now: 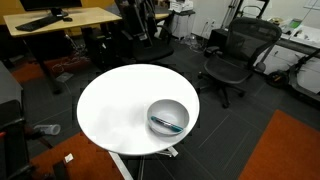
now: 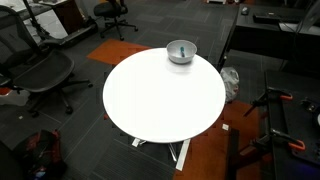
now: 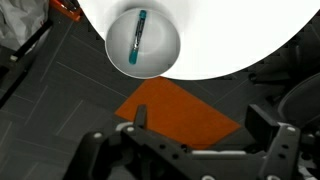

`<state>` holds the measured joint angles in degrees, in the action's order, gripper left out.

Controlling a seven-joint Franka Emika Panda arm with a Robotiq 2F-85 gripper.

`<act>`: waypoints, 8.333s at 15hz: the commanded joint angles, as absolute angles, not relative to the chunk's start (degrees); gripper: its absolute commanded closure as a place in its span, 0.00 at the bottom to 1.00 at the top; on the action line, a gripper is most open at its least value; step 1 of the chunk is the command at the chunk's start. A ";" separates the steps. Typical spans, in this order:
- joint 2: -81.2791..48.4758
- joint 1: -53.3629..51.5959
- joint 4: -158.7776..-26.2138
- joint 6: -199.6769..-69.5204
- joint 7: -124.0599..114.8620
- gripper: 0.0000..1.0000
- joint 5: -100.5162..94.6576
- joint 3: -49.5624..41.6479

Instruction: Put the green marker on the table

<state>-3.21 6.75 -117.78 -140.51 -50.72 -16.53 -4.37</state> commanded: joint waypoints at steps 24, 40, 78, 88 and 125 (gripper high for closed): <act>-21.97 8.20 -115.34 -148.45 -54.07 0.00 1.40 -10.80; -31.55 9.79 -111.03 -154.60 -41.66 0.00 7.98 -12.31; -44.81 9.63 -94.37 -143.72 -42.36 0.95 7.12 -13.96; -27.61 5.87 -103.54 -136.93 -43.46 0.95 4.13 -14.48; -29.82 -22.17 -122.67 -159.20 -70.59 0.95 -17.44 -6.91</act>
